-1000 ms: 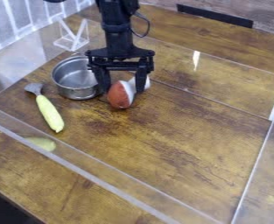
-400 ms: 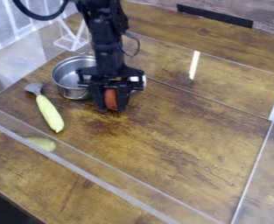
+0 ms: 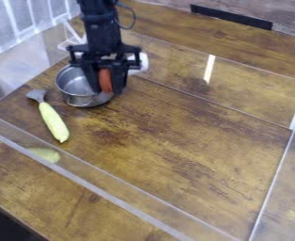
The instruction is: Put the mushroom in the silver pot
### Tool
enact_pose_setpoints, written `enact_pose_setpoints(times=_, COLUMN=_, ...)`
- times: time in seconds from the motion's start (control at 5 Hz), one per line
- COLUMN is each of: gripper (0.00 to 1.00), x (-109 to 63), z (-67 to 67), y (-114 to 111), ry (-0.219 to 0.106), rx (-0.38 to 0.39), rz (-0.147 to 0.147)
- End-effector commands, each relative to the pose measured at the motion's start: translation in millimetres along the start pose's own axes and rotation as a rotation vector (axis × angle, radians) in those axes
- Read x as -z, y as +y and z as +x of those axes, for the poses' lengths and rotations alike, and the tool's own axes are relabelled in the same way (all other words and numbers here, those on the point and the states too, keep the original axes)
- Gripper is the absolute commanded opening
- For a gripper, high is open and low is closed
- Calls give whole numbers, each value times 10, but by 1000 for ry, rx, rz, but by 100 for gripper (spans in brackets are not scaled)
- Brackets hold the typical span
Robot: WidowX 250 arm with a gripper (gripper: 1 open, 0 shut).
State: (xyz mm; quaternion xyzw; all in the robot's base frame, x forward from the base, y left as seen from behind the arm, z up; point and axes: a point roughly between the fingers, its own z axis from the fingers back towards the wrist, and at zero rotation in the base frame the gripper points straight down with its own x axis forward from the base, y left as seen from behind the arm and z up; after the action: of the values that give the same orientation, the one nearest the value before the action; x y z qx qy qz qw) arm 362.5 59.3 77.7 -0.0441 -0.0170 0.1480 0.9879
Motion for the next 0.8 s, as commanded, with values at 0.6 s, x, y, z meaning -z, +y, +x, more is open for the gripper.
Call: enact_pose_setpoints(times=0.6, gripper=0, x=-798, z=424, y=431, ry=-183, rx=-213, rz=-13)
